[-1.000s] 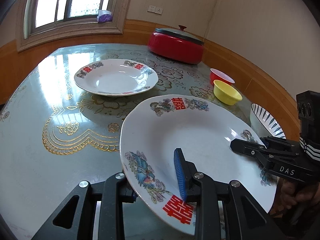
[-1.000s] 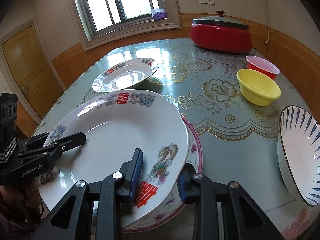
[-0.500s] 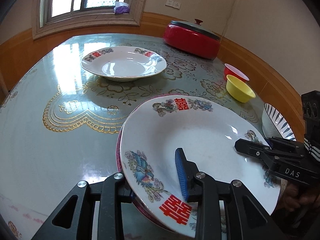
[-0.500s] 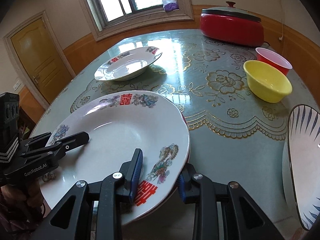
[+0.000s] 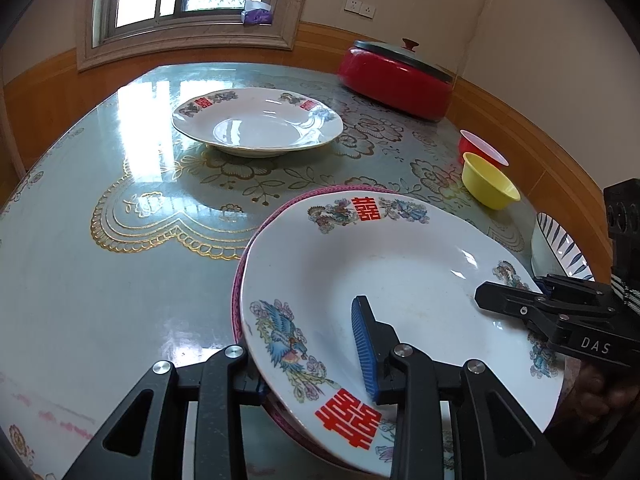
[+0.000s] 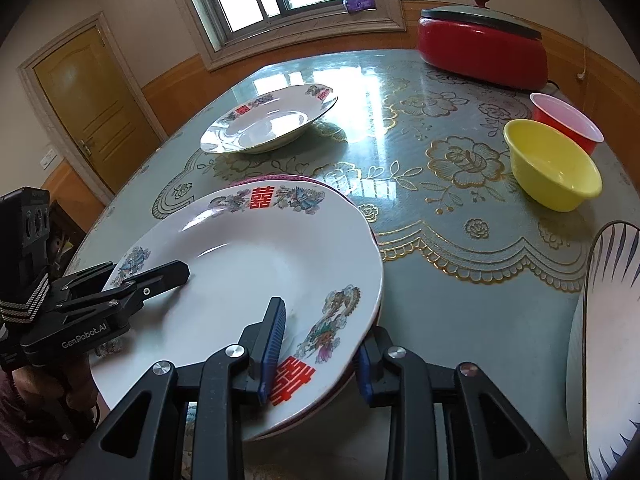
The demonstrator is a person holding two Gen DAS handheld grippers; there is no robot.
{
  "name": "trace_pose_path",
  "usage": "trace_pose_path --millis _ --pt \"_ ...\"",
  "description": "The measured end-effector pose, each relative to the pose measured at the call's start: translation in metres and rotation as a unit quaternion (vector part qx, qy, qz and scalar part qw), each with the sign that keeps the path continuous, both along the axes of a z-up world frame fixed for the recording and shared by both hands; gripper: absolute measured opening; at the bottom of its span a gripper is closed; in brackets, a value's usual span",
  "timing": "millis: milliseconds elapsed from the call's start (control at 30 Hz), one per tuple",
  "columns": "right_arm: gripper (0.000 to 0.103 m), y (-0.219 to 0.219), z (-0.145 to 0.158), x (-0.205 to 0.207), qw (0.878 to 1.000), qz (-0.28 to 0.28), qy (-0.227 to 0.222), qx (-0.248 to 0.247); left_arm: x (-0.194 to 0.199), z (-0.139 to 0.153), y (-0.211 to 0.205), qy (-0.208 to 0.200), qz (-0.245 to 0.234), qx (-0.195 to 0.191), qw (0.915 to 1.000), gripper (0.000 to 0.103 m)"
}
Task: Organize plates and bowls
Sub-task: 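Lower the red-character plate onto the pink-rimmed plate with both grippers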
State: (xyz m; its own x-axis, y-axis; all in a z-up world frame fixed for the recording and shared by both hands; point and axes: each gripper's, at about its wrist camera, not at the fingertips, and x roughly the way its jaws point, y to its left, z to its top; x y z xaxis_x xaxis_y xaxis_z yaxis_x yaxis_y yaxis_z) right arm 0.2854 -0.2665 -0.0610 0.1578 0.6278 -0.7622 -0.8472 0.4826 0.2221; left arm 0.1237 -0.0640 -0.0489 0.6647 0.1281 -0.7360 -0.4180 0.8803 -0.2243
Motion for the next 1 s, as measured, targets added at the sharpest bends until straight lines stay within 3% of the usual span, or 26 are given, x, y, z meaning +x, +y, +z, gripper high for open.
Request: trace_pose_path --millis 1000 --pt "0.034 -0.0038 0.0096 0.0017 0.999 0.033 0.007 -0.018 -0.0033 0.0024 -0.0033 0.011 -0.012 -0.008 0.9998 0.039"
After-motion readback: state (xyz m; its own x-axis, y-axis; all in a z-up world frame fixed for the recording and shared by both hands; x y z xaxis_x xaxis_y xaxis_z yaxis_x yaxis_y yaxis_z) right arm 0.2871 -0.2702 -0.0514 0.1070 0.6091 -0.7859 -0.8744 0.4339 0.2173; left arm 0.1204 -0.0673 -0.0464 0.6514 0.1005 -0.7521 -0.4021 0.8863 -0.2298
